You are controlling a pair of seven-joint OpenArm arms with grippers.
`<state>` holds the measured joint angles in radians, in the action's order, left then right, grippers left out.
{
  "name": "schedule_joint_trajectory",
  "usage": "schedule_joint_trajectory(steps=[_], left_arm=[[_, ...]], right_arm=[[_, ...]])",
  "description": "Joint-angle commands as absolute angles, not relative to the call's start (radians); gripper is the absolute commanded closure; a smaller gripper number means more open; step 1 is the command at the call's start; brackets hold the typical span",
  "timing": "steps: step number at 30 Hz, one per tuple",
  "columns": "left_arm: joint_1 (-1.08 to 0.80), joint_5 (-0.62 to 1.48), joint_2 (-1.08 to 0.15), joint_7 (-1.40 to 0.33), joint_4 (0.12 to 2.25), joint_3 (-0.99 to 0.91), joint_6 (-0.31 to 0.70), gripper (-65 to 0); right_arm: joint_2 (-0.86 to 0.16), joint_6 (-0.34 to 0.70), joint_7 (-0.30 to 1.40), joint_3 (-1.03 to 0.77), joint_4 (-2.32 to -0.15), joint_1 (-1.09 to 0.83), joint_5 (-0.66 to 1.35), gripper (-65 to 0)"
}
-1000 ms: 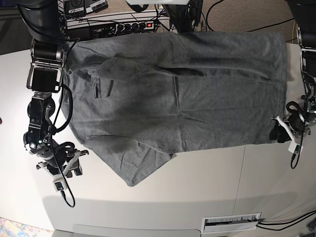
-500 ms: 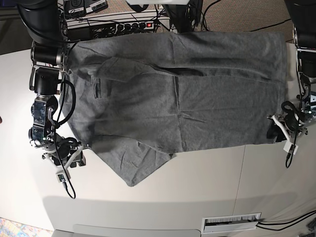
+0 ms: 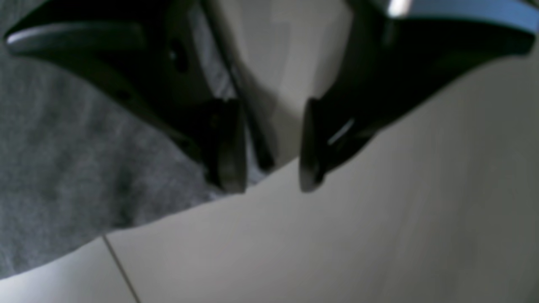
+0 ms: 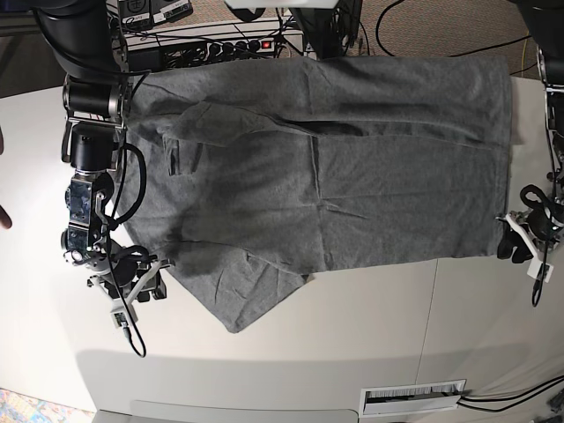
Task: Fold the T-shirt properly
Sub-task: 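Grasp the shirt's hem corners with both grippers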
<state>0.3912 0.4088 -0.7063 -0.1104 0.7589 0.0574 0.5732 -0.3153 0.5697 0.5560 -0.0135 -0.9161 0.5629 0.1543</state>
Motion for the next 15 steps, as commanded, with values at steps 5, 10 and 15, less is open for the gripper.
schedule_joint_trajectory(steps=[5,10,15], left_arm=[[0.413,0.414,-0.693,-0.088,0.758,0.048,0.568,-23.2],[0.41,0.342,-0.664,-0.083,0.749,0.048,0.529,-23.1],[0.413,0.336,-0.666,-0.077,0.75,0.048,0.514,-6.3]], right_arm=[[-0.327,0.569,0.546,-0.019,-0.934,0.599,0.164,-22.3],[-0.327,0.569,0.57,-0.019,-0.934,0.599,0.164,-22.3],[-0.327,0.569,0.567,-0.019,-0.934,0.599,0.163,-22.3]])
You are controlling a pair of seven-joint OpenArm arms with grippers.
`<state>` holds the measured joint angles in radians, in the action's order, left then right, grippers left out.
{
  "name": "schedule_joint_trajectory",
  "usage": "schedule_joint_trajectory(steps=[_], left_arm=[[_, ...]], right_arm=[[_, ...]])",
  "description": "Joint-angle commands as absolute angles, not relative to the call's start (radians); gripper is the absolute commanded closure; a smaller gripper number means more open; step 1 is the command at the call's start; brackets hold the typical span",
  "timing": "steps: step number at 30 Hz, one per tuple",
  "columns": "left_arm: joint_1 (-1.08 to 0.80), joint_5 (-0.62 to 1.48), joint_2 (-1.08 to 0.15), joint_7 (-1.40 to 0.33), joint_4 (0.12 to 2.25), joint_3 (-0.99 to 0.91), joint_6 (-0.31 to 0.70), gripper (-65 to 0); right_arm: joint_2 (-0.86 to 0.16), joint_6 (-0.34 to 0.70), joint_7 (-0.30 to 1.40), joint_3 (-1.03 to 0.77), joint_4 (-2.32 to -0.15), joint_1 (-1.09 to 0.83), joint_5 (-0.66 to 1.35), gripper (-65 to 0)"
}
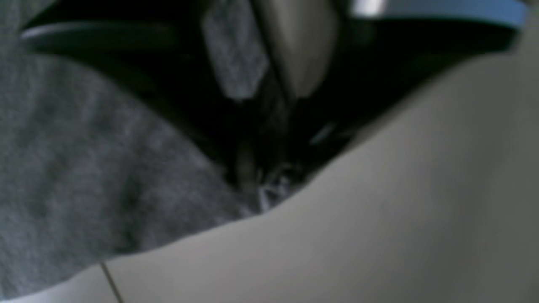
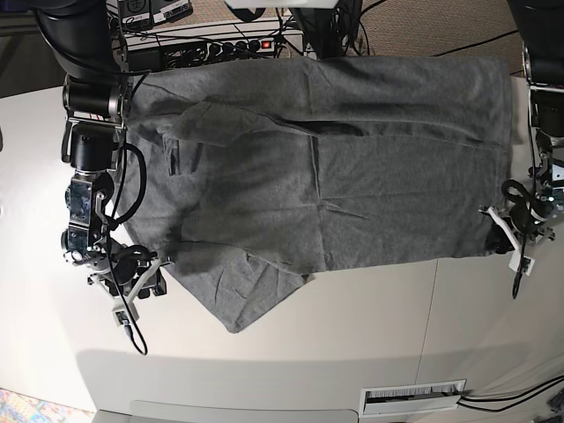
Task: Fold the T-shirt properly
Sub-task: 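Grasp the shirt's hem corners with both grippers, then lift the hem corners and fold them toward the collar with both grippers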
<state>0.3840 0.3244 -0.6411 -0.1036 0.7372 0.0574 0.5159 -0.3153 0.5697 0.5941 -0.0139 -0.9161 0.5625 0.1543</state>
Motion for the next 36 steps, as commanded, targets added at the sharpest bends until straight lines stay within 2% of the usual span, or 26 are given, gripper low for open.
schedule_joint_trajectory(steps=[1,3,7,18,24,36], left_arm=[[0.413,0.336,-0.667,-0.077,0.75,0.048,0.517,-0.5],[0.415,0.34,-0.671,-0.077,0.751,0.048,0.556,0.0],[0.415,0.402,-0.68,-0.081,0.751,0.048,0.698,0.0],[0.413,0.566,-0.727,-0.181,0.763,0.048,0.698,0.0],[0.413,0.704,-0.791,-0.318,0.823,0.048,0.698,0.0],[0.413,0.746,-0.837,-0.325,0.841,0.048,0.698,0.0]], right_arm=[[-0.327,0.569,0.567,-0.019,-0.934,0.599,0.164,-22.3],[-0.327,0.569,0.557,-0.019,-0.934,0.599,0.163,-22.3],[-0.327,0.569,0.488,-0.019,-0.934,0.599,0.163,-22.3],[-0.327,0.569,0.551,-0.019,-0.934,0.596,0.093,-22.3],[-0.327,0.569,0.577,-0.019,-0.934,0.559,0.077,-22.3],[-0.327,0.569,0.576,-0.019,-0.934,0.511,0.0,-22.3]])
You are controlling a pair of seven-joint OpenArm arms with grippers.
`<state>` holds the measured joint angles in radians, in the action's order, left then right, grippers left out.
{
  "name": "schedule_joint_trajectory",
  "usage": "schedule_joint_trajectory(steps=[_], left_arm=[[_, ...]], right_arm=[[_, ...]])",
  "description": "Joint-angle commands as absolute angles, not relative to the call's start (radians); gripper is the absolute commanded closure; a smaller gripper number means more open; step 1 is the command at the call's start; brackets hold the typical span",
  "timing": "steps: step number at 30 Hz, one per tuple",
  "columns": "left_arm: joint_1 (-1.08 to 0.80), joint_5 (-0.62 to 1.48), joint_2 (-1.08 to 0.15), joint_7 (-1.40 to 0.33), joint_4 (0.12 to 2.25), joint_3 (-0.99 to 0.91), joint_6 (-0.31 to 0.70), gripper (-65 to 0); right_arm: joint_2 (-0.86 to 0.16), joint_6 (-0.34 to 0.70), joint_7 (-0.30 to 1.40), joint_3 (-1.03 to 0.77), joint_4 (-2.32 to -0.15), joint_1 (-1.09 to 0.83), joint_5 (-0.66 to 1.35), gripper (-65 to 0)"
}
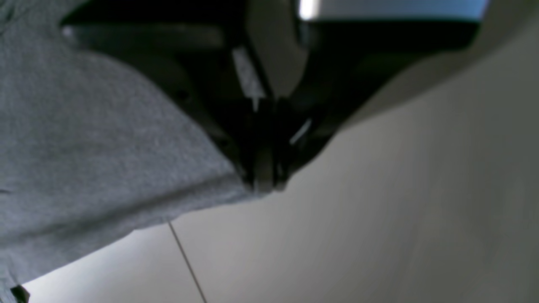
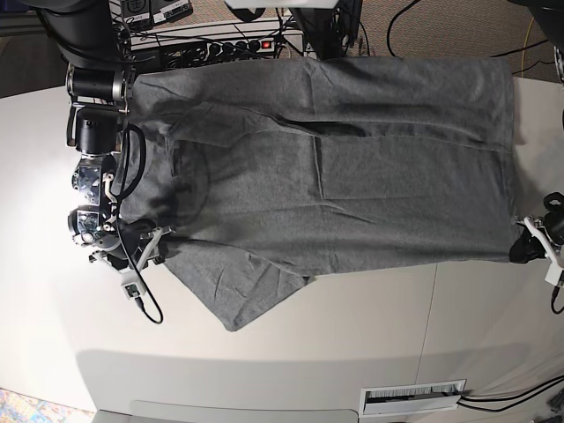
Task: Fold the T-shirt properly
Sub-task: 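Lift the hem corners and fold them toward the collar with both grippers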
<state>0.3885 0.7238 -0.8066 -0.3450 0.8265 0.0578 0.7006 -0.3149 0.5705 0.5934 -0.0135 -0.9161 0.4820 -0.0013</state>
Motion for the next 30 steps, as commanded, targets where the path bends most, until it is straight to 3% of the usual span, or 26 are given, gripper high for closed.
schedule_joint_trajectory(steps=[1,6,12,24,30], left_arm=[[0.413,0.746,-0.837,-0.323,0.841,0.048,0.698,0.0],[0.413,0.764,-0.837,-0.322,0.841,0.048,0.698,0.0],[0.413,0.764,-0.837,-0.322,0.841,0.048,0.698,0.0],[0.413,0.768,-0.846,-0.326,0.841,0.048,0.698,0.0],[0.413,0.96,-0.881,-0.473,0.844,0.048,0.698,0.0]], right_arm=[[-0.327,0.569,0.576,-0.019,-0.934,0.509,-0.004,-22.3],[-0.327,0.568,0.571,-0.019,-0.934,0.479,-0.012,-19.8],[-0.327,0.567,0.598,-0.019,-0.934,0.48,-0.009,0.0],[-0.327,0.567,0.733,-0.02,-0.991,0.512,0.155,0.0],[-0.342,0.567,0.884,-0.02,-1.134,0.506,0.236,0.0]])
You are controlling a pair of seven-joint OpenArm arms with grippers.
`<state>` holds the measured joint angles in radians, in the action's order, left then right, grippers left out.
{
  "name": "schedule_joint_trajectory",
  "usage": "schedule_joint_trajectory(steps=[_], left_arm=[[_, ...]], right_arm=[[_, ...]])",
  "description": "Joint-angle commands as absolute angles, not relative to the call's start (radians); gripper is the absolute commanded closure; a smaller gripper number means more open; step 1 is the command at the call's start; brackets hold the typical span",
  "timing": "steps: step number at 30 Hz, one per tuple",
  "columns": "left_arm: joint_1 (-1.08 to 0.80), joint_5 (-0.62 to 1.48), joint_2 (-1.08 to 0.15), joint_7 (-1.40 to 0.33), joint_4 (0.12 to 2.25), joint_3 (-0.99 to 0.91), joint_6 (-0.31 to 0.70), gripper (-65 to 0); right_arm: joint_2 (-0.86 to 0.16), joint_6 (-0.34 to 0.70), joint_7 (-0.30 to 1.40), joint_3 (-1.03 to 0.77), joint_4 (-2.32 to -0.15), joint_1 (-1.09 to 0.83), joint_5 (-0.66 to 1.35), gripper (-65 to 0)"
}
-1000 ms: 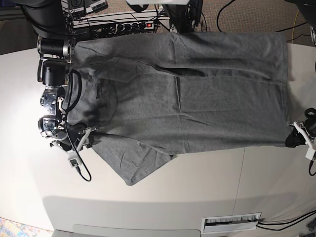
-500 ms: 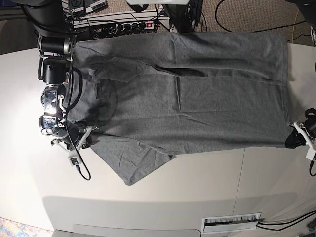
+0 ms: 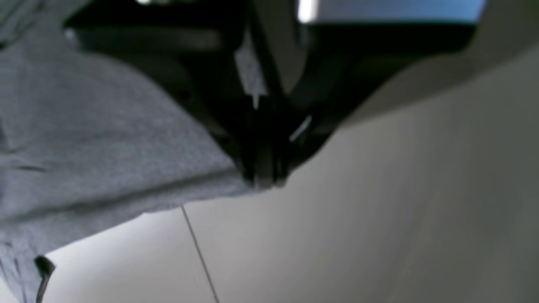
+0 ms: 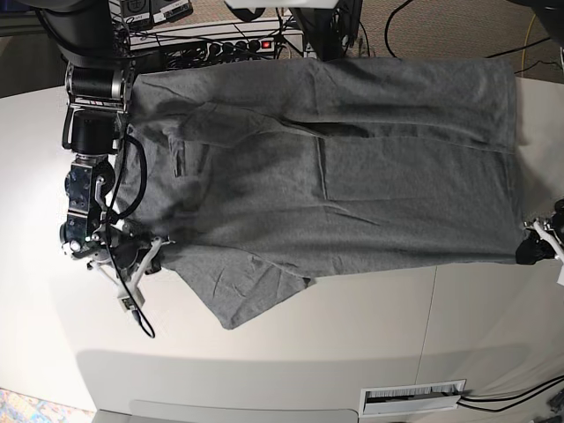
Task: Fold the T-shirt properly
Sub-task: 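Lift the hem corners and fold them toward the collar with both grippers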
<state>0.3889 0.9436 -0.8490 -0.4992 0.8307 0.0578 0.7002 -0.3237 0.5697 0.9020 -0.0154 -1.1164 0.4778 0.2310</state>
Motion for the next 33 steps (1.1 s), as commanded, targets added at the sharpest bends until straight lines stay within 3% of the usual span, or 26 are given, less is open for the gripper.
schedule_joint_trajectory(steps=[1,9,16,20,33], left_arm=[[0.413,0.985,-0.885,-0.514,0.846,0.048,0.698,0.0],[0.411,1.211,-0.91,-0.811,0.847,0.048,0.698,0.0],[0.41,1.461,-0.929,-1.179,0.847,0.048,0.698,0.0],[0.409,1.484,-0.943,-1.349,0.846,0.048,0.698,0.0],[0.255,1.484,-0.976,-1.396,0.846,0.048,0.698,0.0]], right_arm=[[-0.348,0.568,0.907,-0.02,-1.159,0.501,0.26,0.0],[-0.427,0.568,1.116,-0.02,-1.401,0.409,0.476,0.0],[-0.521,0.567,1.161,-0.021,-1.575,0.262,0.528,0.0],[-0.553,0.567,1.18,-0.022,-1.646,0.182,0.527,0.0],[-0.582,0.567,1.198,-0.195,-1.79,-0.019,0.533,0.0]])
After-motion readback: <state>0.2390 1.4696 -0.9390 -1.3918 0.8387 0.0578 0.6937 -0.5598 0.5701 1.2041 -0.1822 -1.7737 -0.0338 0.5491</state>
